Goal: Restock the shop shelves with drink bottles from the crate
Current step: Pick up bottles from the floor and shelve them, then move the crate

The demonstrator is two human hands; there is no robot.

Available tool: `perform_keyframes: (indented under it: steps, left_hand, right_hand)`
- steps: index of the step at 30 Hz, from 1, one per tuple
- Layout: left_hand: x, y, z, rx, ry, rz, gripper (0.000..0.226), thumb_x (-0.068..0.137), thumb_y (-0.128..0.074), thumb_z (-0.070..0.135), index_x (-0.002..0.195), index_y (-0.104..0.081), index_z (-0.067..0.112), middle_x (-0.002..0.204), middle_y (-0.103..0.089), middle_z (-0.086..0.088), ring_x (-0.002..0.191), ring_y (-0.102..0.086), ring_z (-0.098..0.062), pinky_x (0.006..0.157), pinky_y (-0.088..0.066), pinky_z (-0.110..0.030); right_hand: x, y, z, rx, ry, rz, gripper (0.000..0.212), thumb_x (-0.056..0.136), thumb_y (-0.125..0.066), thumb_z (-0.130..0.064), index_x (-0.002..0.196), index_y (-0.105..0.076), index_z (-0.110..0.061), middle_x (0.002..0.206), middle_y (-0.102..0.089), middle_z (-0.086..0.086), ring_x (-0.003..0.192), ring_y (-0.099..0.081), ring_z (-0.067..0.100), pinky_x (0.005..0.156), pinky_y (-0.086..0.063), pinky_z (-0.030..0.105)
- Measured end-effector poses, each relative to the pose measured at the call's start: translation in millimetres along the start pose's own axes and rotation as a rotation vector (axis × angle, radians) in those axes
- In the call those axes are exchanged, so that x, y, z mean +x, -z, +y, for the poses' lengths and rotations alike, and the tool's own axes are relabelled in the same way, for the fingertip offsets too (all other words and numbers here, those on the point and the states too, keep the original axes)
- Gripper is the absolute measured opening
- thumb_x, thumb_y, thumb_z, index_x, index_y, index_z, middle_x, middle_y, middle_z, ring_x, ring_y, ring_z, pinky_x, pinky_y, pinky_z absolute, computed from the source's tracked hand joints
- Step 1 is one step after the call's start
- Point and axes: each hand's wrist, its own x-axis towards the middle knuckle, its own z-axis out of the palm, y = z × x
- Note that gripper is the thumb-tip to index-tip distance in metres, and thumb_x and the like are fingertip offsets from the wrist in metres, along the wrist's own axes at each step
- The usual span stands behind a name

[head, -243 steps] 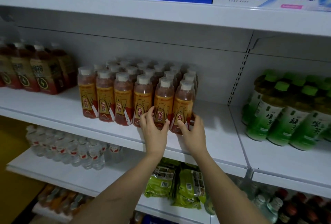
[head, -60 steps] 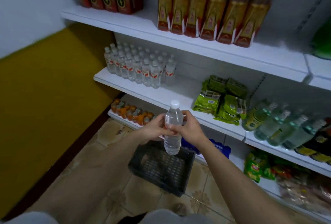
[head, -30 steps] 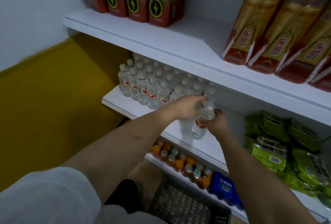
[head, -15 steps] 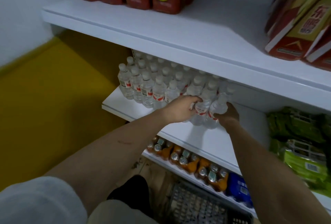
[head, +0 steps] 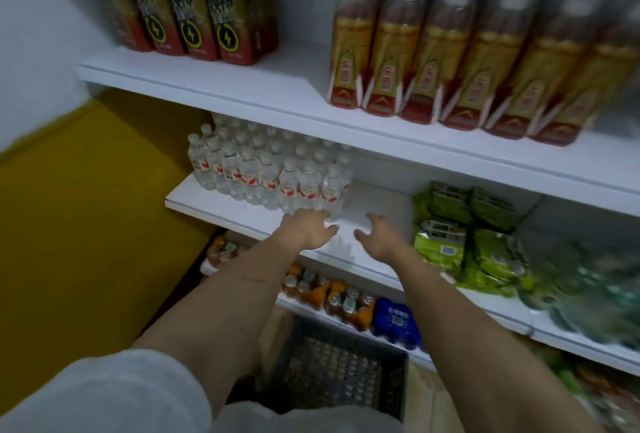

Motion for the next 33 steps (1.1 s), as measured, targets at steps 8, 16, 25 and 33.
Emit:
perform_keyframes:
  steps: [8,16,25,33]
  left_hand:
    - [-92,-50,90,0.092,0.006,0.024,0.066,0.1,-0.025,0.063,0.156,-0.028,0.029,0.161,-0.032,-0.006,0.147,-0.026,-0.03,0.118,-0.017,-0.053]
    - [-151,-108,122,0.124,-0.142,-0.004,0.067,0.099,-0.024,0.065,0.155,-0.029,0.029,0.162,-0.031,-0.005,0.15,-0.021,-0.028,0.12,-0.013,-0.055]
    - [-224,-218,130,0.21,-0.391,-0.175,0.06,0.099,-0.026,0.062,0.146,-0.043,0.029,0.153,-0.043,-0.005,0.14,-0.035,-0.029,0.114,-0.024,-0.051]
    - [-310,-287,201,0.345,-0.633,-0.282,0.057,0.099,-0.034,0.054,0.148,-0.043,0.025,0.156,-0.041,-0.005,0.144,-0.034,-0.027,0.117,-0.023,-0.049]
  right_hand:
    - [-109,10,79,-0.19,-0.01,-0.057,0.069,0.1,-0.033,-0.06,0.156,-0.026,-0.021,0.164,-0.023,0.007,0.146,-0.026,0.034,0.116,-0.028,0.051]
    - [-203,-16,119,-0.151,-0.161,-0.024,0.077,0.093,-0.023,-0.071,0.155,-0.03,-0.026,0.162,-0.027,0.004,0.145,-0.027,0.033,0.115,-0.028,0.056]
    - [-352,-109,157,0.02,-0.469,-0.04,0.065,0.102,-0.027,-0.057,0.157,-0.024,-0.023,0.165,-0.019,0.007,0.149,-0.023,0.031,0.12,-0.021,0.048]
    - [-474,-135,221,0.193,-0.668,0.009,0.062,0.104,-0.03,-0.049,0.154,-0.031,-0.013,0.163,-0.023,0.014,0.148,-0.025,0.034,0.118,-0.024,0.044]
